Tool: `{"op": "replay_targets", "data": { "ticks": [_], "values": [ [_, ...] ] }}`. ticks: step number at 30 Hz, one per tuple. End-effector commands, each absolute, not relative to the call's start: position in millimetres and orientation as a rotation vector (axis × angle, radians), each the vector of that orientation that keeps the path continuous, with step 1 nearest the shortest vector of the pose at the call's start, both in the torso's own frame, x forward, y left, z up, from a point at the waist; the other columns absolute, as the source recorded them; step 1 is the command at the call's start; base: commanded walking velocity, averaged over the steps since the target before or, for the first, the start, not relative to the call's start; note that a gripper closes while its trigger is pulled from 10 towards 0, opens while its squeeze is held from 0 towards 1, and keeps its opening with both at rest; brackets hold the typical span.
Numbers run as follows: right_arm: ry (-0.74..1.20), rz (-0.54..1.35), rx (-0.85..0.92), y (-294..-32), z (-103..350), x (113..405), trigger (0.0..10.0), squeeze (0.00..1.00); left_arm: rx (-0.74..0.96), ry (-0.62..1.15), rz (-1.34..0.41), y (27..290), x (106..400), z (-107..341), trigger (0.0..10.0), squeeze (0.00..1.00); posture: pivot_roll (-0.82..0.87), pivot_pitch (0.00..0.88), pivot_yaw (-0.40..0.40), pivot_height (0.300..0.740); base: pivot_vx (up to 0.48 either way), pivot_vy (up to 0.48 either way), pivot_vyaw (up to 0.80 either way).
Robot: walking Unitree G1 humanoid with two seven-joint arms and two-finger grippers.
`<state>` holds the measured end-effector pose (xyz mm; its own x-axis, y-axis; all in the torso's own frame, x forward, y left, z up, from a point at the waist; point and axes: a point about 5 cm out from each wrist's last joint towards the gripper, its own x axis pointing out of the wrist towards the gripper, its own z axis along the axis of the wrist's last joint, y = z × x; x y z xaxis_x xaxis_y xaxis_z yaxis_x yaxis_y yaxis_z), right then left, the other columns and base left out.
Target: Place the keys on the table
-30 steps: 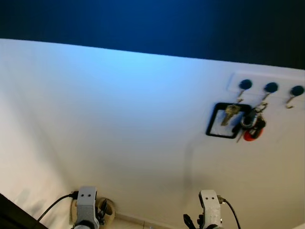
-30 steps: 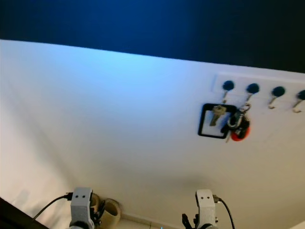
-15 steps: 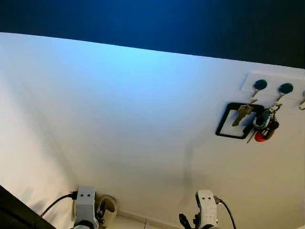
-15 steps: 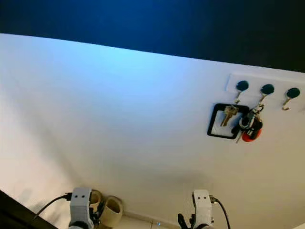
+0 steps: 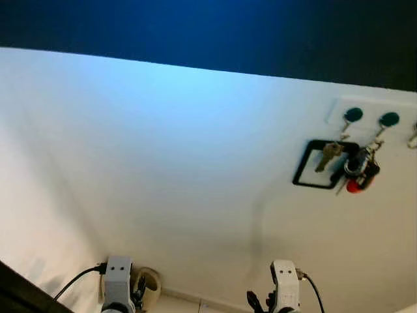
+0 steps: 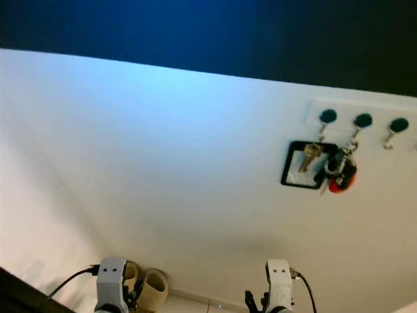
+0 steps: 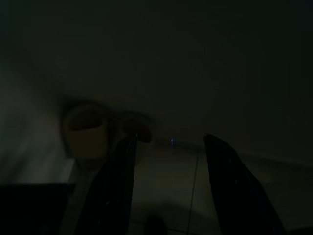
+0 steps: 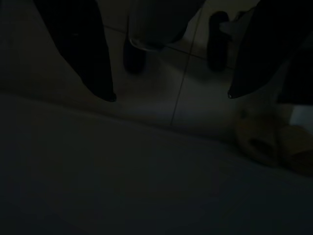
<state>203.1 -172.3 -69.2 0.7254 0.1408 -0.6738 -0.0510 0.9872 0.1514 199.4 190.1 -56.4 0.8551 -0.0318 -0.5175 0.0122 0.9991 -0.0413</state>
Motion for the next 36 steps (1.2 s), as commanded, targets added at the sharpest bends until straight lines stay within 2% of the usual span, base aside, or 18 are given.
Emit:
{"op": "replay_targets", "data": {
  "ticks": [1, 16, 29, 36],
  "values": [
    [0.763, 0.086, 0.132, -174.7, -72.4, 196.7, 10.0, 0.0, -0.026, 0.564, -0.03, 193.2, 196.7, -58.2, 10.0, 0.0, 0.05, 0.046, 0.013, 0.74, 0.0, 0.0, -0.8],
    [0.761, 0.083, 0.146, -174.9, -72.0, 197.3, 10.0, 0.0, -0.029, 0.553, -0.023, 193.9, 196.0, -57.7, 10.0, 0.0, 0.05, 0.042, 0.009, 0.74, 0.0, 0.0, -0.75],
    [0.756, 0.108, 0.116, -173.5, -70.9, 199.3, 10.0, 0.0, -0.033, 0.556, 0.0, 195.5, 195.1, -58.2, 10.0, 0.0, 0.05, 0.041, 0.003, 0.74, 0.0, 0.0, 0.0],
    [0.757, 0.112, 0.117, -172.9, -70.7, 199.8, 10.0, 0.0, -0.033, 0.561, 0.001, 194.4, 194.6, -58.8, 10.0, 0.0, 0.05, 0.043, 0.001, 0.74, 0.0, -0.394, 0.0]
  ]
}}
